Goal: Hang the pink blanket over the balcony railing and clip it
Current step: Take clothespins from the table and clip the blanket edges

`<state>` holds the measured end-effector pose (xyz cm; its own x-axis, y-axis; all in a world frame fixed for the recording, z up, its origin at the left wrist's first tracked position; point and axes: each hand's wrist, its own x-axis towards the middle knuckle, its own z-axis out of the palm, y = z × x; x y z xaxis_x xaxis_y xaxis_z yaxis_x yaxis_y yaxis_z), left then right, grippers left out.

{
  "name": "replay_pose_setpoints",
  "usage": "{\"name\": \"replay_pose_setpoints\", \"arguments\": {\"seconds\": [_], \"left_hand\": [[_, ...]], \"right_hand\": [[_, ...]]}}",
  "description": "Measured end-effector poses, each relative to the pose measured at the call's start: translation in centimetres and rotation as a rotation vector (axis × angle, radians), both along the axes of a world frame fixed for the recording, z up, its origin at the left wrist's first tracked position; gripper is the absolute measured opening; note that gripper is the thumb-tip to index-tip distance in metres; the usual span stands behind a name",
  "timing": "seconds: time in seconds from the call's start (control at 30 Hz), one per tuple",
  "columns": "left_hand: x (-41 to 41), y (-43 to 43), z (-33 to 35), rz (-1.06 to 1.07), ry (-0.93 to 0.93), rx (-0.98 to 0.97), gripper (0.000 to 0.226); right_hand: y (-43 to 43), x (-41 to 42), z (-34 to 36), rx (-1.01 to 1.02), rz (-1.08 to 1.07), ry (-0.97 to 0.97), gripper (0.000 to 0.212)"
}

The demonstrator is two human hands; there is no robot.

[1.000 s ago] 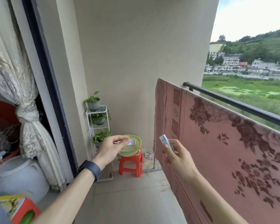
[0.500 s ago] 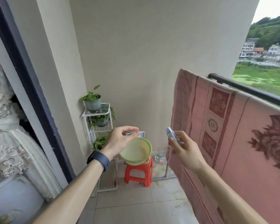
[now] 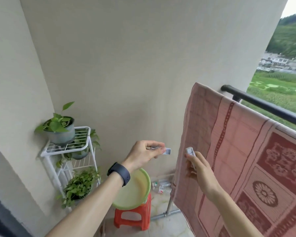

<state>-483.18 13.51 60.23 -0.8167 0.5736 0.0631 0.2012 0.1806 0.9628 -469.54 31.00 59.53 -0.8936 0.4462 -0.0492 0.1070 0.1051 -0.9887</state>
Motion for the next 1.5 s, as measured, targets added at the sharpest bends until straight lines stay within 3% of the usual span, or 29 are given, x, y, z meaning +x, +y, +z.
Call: {"name": "replay_pose_setpoints", "arguments": {"seconds": [0.07,0.13,0.23,0.37,0.53,0.63,0.7,0.83,1.0,1.13,1.27,1.4,1.5], "left_hand": [[-3.1,2.8,0.0,-0.086,-0.004,-0.032,0.025],[-5.9,5.5,0.5,-0.166,-0.017,-0.06,0.026],[-9.9,9.1,1.0,-0.217,-0.034,-0.053,0.027],[-14.9,12.2,0.8,-0.224,-0.112,-0.002,0.032],[-20.9,15.3,-1.6,-0.302,-0.193,-0.018,0.039],[-24.9,17.3,-2.9,-0.387,-0.192,-0.054,0.03],[-27.7,18.9,-3.0,-0.381,-0.216,0.012,0.033],[-32.2,23.2,-2.2,-0.245,-0.309,0.242,0.04],[-32.4,31.0,0.8,-0.265,-0.306,0.406,0.029],[-30.8,34.5,3.4,-0.326,-0.239,0.392,0.03],[-29.0,35.9,3.0,-0.231,-0.162,0.355,0.027],[-29.1,37.2,2.7,-0.065,-0.105,0.415,0.031],[-29.5,37.2,3.1,-0.117,-0.201,0.402,0.027]], "right_hand": [[1.6,-3.3,-0.2,0.075,0.026,0.013,0.027],[3.3,-6.3,0.4,0.144,0.065,0.043,0.018],[6.3,-10.5,1.0,0.236,0.051,0.106,0.03],[8.9,-15.3,1.1,0.258,-0.027,0.143,0.021],[11.7,-20.3,0.0,0.225,-0.146,0.103,0.025],[12.7,-22.5,-0.6,0.286,-0.22,0.011,0.025],[13.0,-23.8,0.4,0.329,-0.224,-0.011,0.011],[13.6,-25.7,5.6,0.512,-0.235,-0.051,0.005],[15.1,-28.6,12.7,0.862,-0.523,-0.04,0.013],[17.5,-31.9,15.9,1.151,-0.69,-0.297,0.032],[18.9,-33.3,16.5,1.051,-0.581,-0.7,0.047],[19.3,-33.9,16.5,1.124,-0.556,-0.709,0.034],[19.6,-34.3,16.7,1.151,-0.565,-0.63,0.035]]}}
